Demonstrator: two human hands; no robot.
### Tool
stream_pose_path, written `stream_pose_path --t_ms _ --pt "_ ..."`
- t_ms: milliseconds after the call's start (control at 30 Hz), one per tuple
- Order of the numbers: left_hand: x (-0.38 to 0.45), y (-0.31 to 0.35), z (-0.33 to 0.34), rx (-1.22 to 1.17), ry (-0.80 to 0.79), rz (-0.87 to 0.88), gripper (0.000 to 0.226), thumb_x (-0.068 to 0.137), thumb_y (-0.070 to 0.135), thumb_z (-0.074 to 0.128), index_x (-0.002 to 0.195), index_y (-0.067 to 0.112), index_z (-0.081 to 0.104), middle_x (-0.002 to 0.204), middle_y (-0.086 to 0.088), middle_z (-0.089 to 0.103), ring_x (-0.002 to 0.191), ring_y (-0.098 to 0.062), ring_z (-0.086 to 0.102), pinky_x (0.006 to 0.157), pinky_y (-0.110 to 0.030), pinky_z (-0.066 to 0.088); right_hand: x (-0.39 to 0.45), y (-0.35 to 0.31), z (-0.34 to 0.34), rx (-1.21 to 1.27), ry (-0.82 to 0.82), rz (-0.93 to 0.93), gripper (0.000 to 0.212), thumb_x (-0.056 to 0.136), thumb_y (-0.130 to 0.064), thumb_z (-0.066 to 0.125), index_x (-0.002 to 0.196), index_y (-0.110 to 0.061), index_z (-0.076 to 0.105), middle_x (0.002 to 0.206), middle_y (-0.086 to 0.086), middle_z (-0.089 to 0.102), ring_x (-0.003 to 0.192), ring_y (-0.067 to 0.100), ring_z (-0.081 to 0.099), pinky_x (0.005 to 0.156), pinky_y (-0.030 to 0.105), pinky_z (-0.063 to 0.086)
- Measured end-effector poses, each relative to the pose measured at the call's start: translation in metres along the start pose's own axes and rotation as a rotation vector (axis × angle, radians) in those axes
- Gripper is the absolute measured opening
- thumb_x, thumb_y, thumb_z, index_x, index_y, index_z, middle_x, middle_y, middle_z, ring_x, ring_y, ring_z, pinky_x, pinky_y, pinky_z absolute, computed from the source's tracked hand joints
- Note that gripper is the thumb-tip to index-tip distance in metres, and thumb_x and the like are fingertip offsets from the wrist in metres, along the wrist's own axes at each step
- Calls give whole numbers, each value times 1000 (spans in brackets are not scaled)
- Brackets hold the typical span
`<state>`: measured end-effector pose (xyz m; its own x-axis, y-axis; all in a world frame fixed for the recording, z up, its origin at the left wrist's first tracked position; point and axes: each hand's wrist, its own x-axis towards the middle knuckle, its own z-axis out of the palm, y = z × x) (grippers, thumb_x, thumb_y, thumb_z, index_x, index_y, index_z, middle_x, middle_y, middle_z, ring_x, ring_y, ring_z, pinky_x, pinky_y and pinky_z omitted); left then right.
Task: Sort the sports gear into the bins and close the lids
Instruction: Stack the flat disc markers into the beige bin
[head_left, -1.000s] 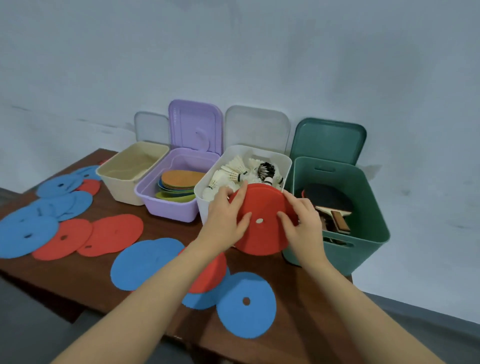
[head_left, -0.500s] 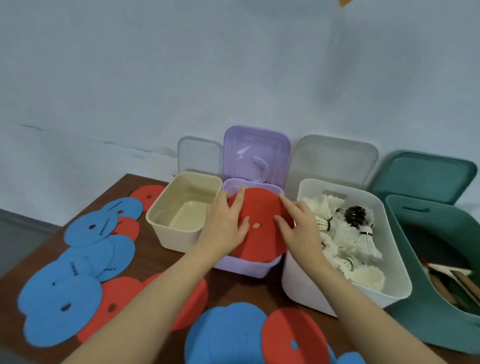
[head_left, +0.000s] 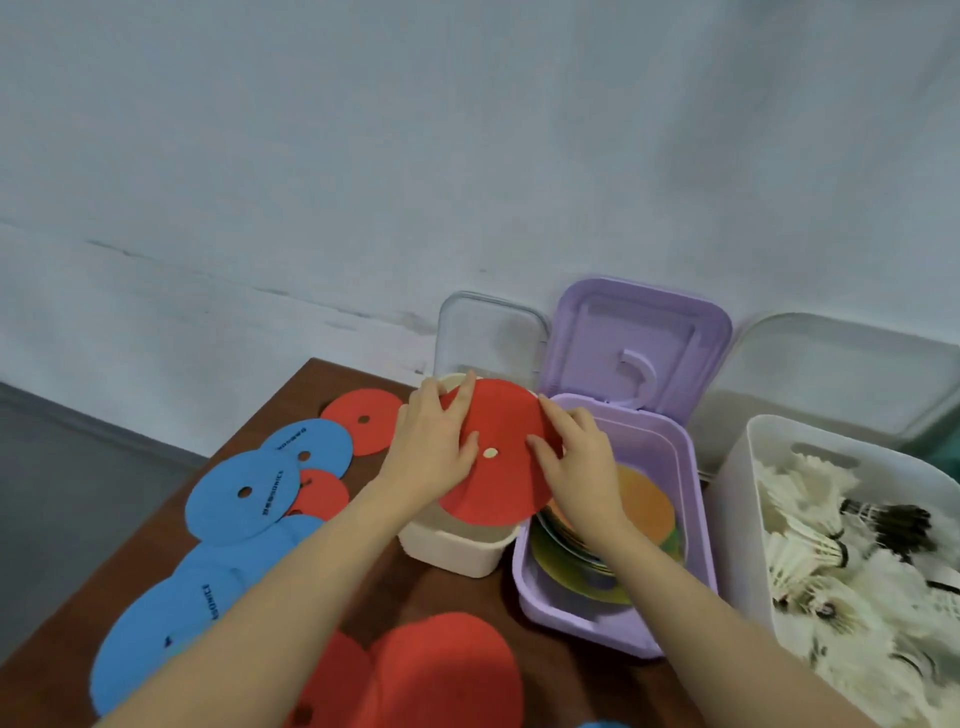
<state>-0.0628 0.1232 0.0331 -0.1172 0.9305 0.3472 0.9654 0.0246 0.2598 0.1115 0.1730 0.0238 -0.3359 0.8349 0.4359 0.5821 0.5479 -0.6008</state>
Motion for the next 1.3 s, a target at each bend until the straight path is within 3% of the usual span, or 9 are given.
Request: stream_pose_path --t_ms 167,267,367,600,767,867,1000,1200,1300 --pt "30 -41 29 50 -139 -6 67 88 33 51 147 19 22 117 -14 36 102 -30 41 82 -38 33 17 12 52 9 -51 138 42 86 -19 61 127 -21 54 105 6 57 93 24 55 80 39 46" --pt "33 -55 54 99 -300 11 68 91 35 47 148 19 15 125 -16 34 109 -32 38 89 -40 32 17 21 70 -217 -147 209 36 86 -25 60 121 -21 58 107 6 58 98 29 51 84 38 37" --pt "34 -63 74 281 -432 116 64 93 39 43 148 20 16 135 -13 32 121 -32 32 96 -42 26 14 24 76 -495 -248 248 31 86 -37 57 115 -29 60 120 4 45 104 31 38 88 40 29" --pt "35 -65 73 163 -278 114 50 95 37 38 142 21 32 144 -4 34 132 -24 27 103 -41 21 12 24 65 -476 -269 171 31 89 -37 53 119 -30 59 122 3 46 106 27 39 84 35 23" --pt "20 -43 50 68 -228 119 50 95 34 41 142 20 34 147 -4 32 135 -23 25 105 -40 19 -2 25 40 -391 -254 72 38 85 -34 46 118 -24 61 114 4 56 102 29 49 84 38 31" --pt "8 -20 33 33 -182 133 50 94 31 46 141 19 37 147 -7 32 134 -26 29 105 -40 20 -15 23 18 -396 -209 41 31 88 -29 55 118 -24 62 108 3 57 96 28 51 78 37 32" --pt "-13 16 14 26 -164 159 48 91 32 42 137 18 44 144 -8 39 128 -29 38 103 -42 26 -40 22 -15 -372 -107 0 24 83 -25 58 106 -22 65 99 2 60 85 28 54 72 36 37" --pt "-65 77 0 38 -120 155 48 75 38 38 108 17 67 111 -8 66 91 -27 65 73 -40 51 -102 36 -61 -294 -46 15 32 80 -28 50 103 -15 68 95 5 62 86 32 60 73 40 47" --pt "-101 108 8 -10 -157 155 49 76 38 39 109 15 67 114 -10 64 95 -30 63 77 -41 48 -141 46 -85 -236 -59 -12 33 82 -28 48 105 -12 67 93 5 62 80 31 61 68 39 51"
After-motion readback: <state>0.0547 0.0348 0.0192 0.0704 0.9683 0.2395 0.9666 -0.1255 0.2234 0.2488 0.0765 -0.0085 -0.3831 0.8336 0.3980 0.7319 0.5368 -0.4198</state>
